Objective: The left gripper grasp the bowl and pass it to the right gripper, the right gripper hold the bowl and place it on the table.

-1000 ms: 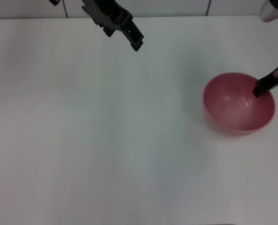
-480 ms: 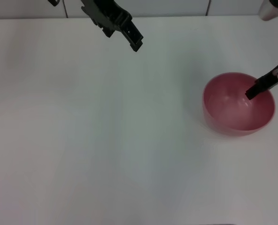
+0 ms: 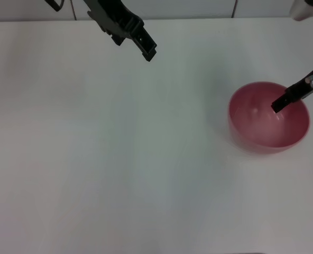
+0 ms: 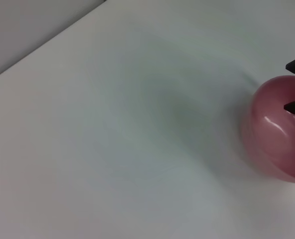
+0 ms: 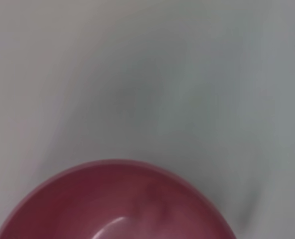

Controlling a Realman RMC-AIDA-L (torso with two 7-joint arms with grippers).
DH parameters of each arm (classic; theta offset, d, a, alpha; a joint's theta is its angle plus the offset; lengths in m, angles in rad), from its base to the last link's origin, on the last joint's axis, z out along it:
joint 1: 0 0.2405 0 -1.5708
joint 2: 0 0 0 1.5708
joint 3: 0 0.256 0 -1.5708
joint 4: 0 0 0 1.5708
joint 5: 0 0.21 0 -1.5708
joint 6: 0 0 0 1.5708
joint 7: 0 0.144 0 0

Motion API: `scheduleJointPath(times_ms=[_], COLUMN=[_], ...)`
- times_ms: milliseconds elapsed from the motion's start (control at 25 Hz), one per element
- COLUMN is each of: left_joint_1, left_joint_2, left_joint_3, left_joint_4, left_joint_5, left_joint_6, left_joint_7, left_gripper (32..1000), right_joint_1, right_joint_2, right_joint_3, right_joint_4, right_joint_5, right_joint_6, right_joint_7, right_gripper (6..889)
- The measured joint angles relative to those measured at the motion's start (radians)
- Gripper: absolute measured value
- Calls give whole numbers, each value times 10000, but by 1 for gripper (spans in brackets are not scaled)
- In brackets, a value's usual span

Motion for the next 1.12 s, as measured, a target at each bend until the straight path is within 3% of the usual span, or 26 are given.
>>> scheduleJointPath(times_ms=[480, 840, 1120], left_joint_1=[95, 114, 201], left_joint_2=[29, 87, 95], left_joint_3=[0, 0, 0], left_joint_4=[0, -387, -399], left_joint_5=[0, 3, 16], left_joint_6=[26, 128, 134], left_joint_7=[21, 32, 33], left_gripper=[879, 879, 879], right_joint_1=[-20, -89, 15], right_joint_2=[-2, -43, -75], right_joint_3=[27, 55, 582], right_joint_4=[-766, -1740, -2862], right_joint_5=[139, 415, 424], right_joint_6=[1000, 2338, 3810], right_joint_7=[-43, -49, -50], right_gripper=[864, 862, 861])
